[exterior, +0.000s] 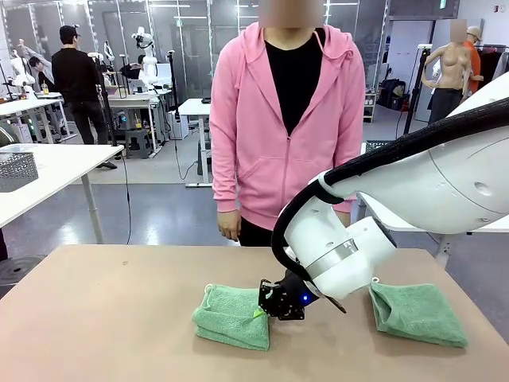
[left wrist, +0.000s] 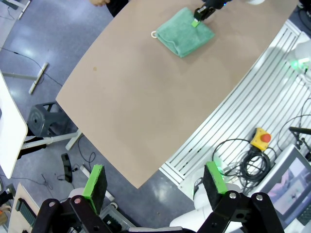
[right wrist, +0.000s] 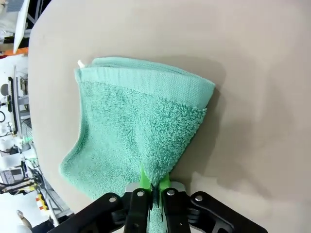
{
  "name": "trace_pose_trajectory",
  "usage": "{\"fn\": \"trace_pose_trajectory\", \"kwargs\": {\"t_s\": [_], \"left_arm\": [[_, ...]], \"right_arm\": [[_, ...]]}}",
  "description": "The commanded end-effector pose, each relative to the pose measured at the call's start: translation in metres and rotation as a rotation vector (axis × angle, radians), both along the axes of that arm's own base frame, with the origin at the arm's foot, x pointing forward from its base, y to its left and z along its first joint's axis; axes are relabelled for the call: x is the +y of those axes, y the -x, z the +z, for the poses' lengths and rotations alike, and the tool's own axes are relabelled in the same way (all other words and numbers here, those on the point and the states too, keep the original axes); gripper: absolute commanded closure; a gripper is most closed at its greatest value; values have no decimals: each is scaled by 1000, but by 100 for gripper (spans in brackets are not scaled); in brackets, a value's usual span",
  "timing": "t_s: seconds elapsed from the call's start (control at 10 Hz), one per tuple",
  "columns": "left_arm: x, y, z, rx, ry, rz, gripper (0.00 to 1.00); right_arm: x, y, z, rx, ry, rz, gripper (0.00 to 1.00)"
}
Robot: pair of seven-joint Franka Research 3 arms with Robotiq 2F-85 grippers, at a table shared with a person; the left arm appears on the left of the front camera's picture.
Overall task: Fold the towels and place them in the basket.
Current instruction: Stack the folded Towel with hook on the right side of the table.
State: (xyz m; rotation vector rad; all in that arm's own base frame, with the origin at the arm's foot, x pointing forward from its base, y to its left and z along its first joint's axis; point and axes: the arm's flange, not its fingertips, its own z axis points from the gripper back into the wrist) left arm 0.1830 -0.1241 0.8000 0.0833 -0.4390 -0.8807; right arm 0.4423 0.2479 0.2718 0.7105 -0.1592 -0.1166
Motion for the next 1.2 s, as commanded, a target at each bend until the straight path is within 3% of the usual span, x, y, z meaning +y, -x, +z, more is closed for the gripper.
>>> {"fn": "trace_pose_trajectory", "kwargs": {"t_s": [0.0, 0.4, 0.8, 1.1], "left_arm": [[1, 1, -2, -13, 0, 1, 0], [1, 1, -2, -13, 0, 1, 0], [1, 1, -2, -13, 0, 1, 0], [1, 1, -2, -13, 0, 1, 0]], "right_arm": [[-17, 9, 53, -83, 68, 83, 93], [-50, 12, 136, -233, 278, 210, 93], [-81, 15, 184, -373, 486, 443, 93], [-120, 26, 216, -414, 459, 462, 93]]}}
